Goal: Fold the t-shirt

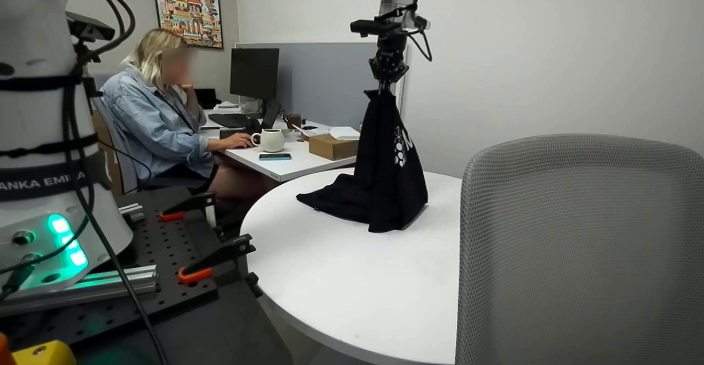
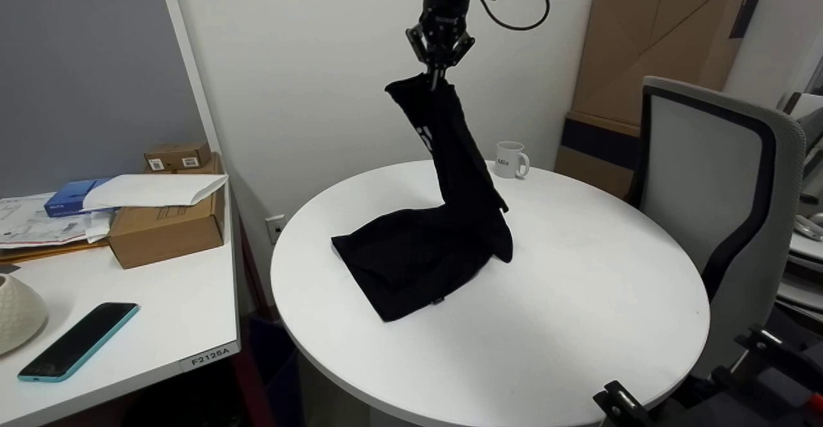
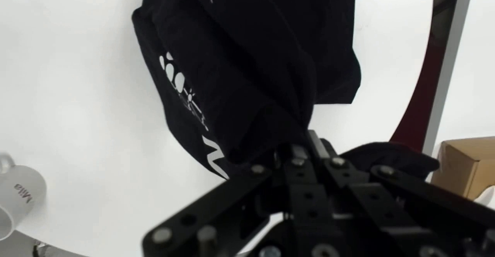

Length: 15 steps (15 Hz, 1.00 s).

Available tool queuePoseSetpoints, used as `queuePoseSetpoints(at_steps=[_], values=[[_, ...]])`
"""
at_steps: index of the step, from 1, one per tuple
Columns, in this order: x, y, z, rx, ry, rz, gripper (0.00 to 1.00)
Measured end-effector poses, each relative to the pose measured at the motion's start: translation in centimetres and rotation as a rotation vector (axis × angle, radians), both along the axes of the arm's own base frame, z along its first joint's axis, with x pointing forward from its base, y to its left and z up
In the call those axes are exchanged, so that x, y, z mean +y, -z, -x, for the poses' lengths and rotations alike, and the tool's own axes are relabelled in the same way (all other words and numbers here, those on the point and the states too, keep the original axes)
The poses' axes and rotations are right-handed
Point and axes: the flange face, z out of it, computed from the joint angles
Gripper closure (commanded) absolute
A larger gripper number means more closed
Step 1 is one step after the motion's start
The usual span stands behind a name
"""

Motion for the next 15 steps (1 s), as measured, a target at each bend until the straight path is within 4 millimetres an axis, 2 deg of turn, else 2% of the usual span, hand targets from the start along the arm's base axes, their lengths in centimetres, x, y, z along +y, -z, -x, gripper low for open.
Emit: queuePoseSetpoints(at_steps=[3,6,7,8,12,15], values=[[4.4,3.2,1.7,0.02,-0.041,-0.004,0.99],[7.4,6.4,3.7,0.041,-0.066,-0.005,0.99],[8.2,7.3,4.4,0.044,-0.072,-0.005,0.7],[9.0,8.2,5.0,0.043,-0.076,-0.006,0.69],[12.1,11.1,7.2,0.033,-0.074,-0.016,0.42],[13.6,12.0,8.3,0.004,-0.064,-0.034,0.2]])
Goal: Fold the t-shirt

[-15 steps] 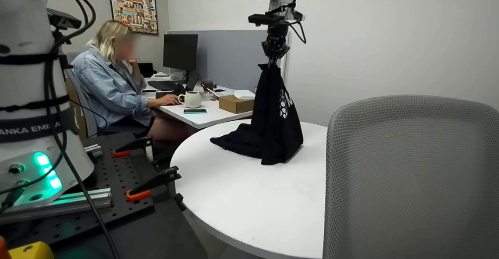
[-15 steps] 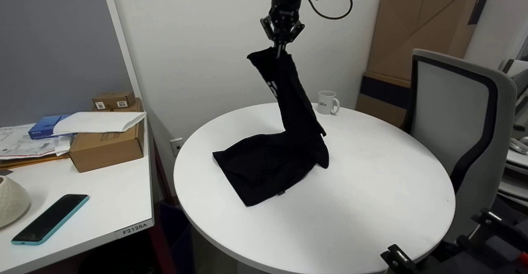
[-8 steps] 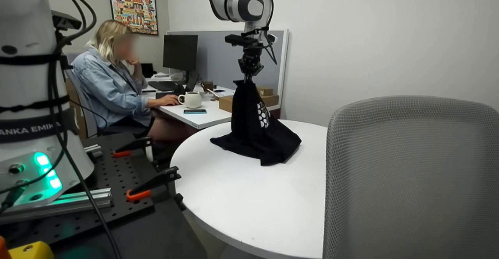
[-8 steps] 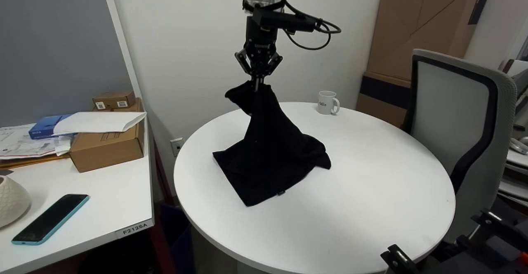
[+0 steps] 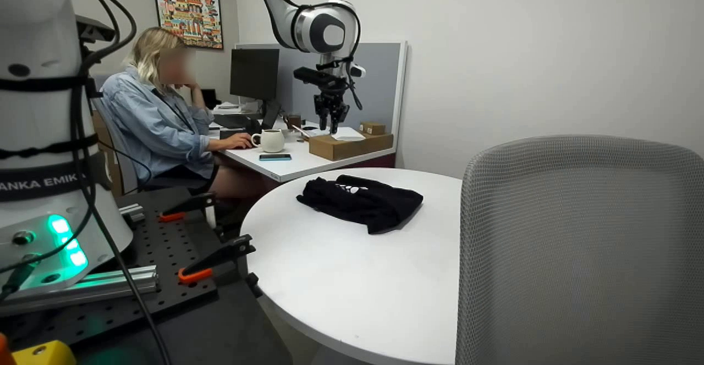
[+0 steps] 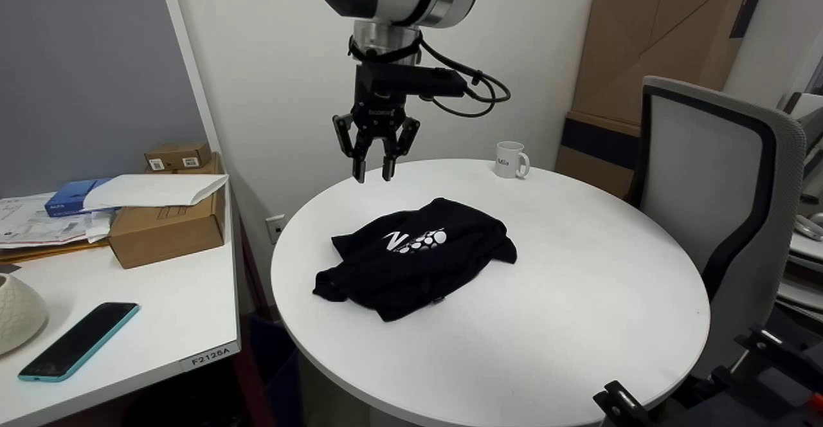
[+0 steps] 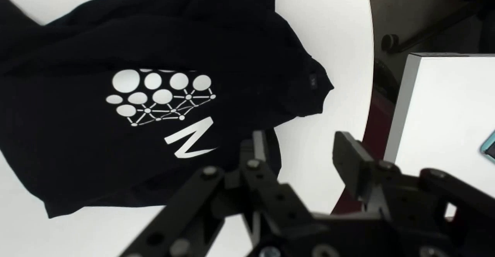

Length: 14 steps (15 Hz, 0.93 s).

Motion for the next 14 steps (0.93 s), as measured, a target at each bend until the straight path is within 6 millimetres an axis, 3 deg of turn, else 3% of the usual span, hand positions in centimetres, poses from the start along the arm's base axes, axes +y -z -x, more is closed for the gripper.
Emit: queuePoseSetpoints(at_steps=[3,7,10,14], values=[[0.5,0.2,0.5,-0.022,0.026,-0.034,0.01],[-0.4,-0.7,1.3,-0.028,0.048,-0.057,0.0],[-2.6,-2.4,2.0,-0.054,-0.007,-0.043,0.0],[-7.0,-6.6,3.1,-0.106,-0.086,0.006,0.0]])
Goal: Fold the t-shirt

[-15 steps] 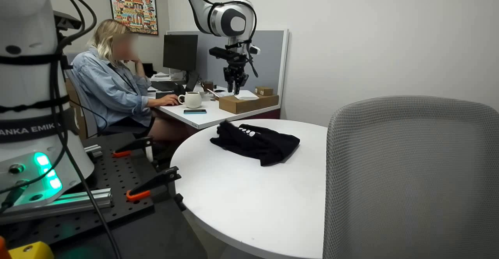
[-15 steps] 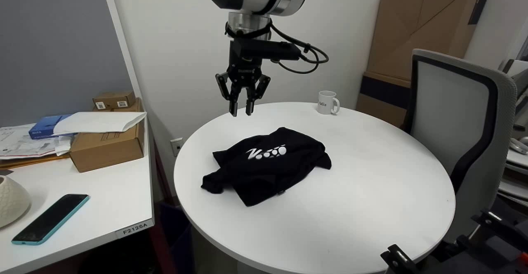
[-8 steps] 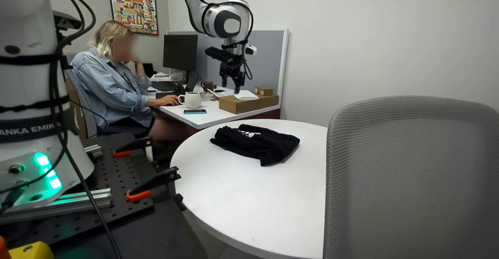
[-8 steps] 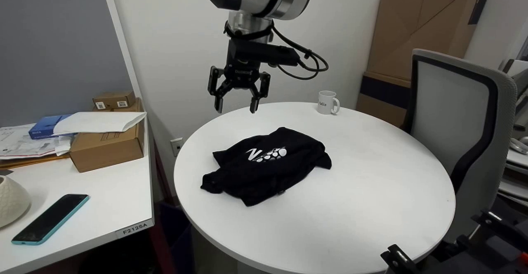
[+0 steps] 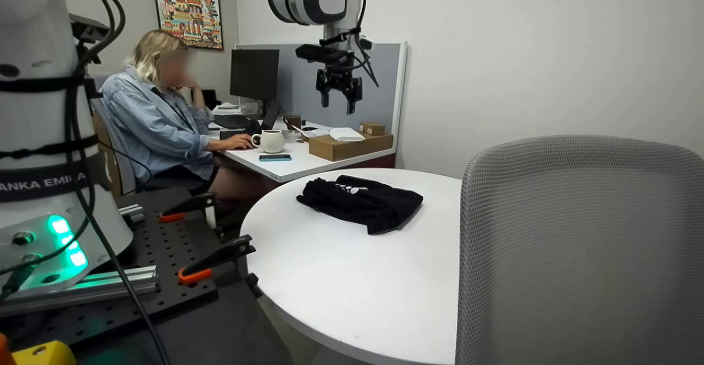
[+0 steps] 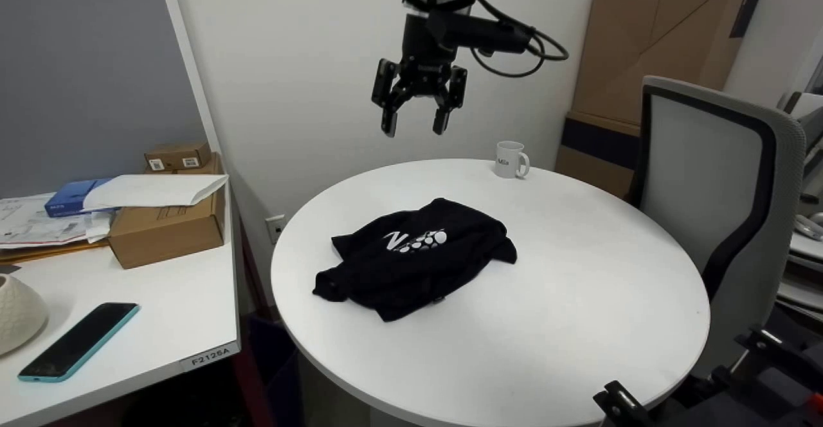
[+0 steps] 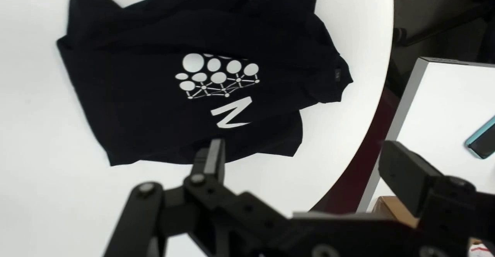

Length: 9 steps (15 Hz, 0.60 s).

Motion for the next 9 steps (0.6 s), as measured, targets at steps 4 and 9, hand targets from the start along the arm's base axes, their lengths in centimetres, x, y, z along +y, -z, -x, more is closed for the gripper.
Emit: queuePoseSetpoints(at_steps=[4,9], values=[[-5.9,-5.2,1.7,-0.081,0.004,0.074,0.0],[-15.0,-9.6,4.6,-0.148,0.145,0.123,0.0]])
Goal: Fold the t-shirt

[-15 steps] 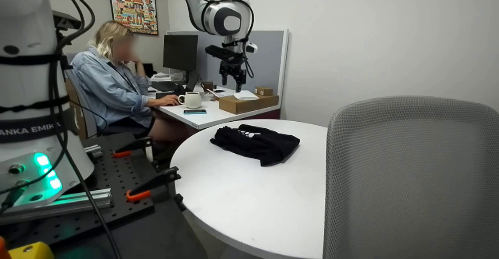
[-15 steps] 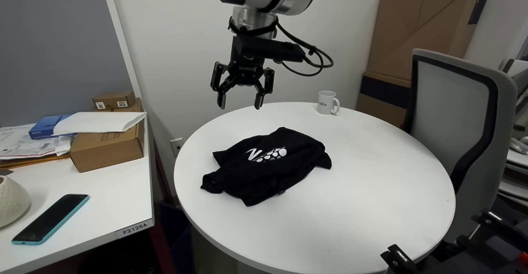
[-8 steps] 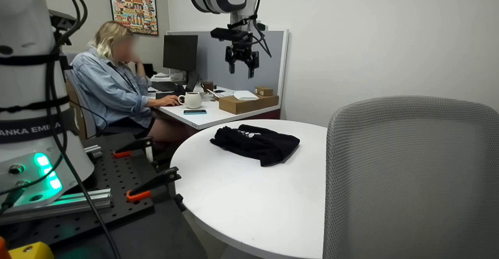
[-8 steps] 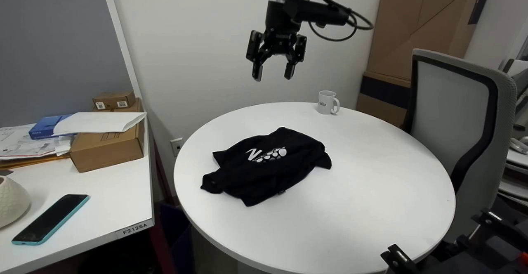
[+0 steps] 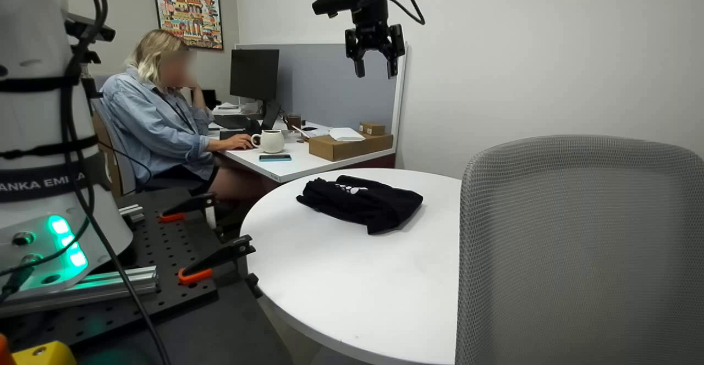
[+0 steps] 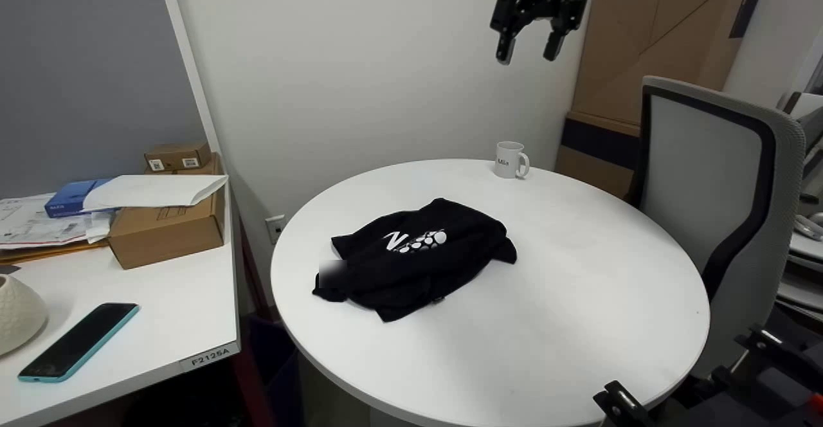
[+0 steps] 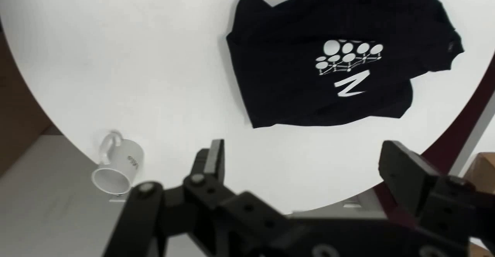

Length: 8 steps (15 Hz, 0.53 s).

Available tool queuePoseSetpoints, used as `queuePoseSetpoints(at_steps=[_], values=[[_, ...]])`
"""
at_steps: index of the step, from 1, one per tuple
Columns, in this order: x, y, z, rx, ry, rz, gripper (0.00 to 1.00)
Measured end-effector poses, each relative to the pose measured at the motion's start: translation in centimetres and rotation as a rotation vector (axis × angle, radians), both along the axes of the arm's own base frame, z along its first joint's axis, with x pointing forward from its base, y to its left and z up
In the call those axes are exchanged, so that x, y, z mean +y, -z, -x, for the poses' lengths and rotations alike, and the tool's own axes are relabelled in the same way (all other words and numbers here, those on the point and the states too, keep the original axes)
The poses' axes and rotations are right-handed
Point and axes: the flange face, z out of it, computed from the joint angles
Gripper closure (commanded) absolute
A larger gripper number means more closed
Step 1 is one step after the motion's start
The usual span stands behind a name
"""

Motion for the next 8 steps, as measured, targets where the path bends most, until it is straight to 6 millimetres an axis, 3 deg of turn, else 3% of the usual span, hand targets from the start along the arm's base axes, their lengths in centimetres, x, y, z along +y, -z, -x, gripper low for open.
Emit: queuePoseSetpoints(at_steps=[2,8], values=[[-2.5,-0.7,0.9,-0.005,0.042,0.0,0.0],[-1.6,-0.3,0.7,0.003,0.025,0.001,0.0]])
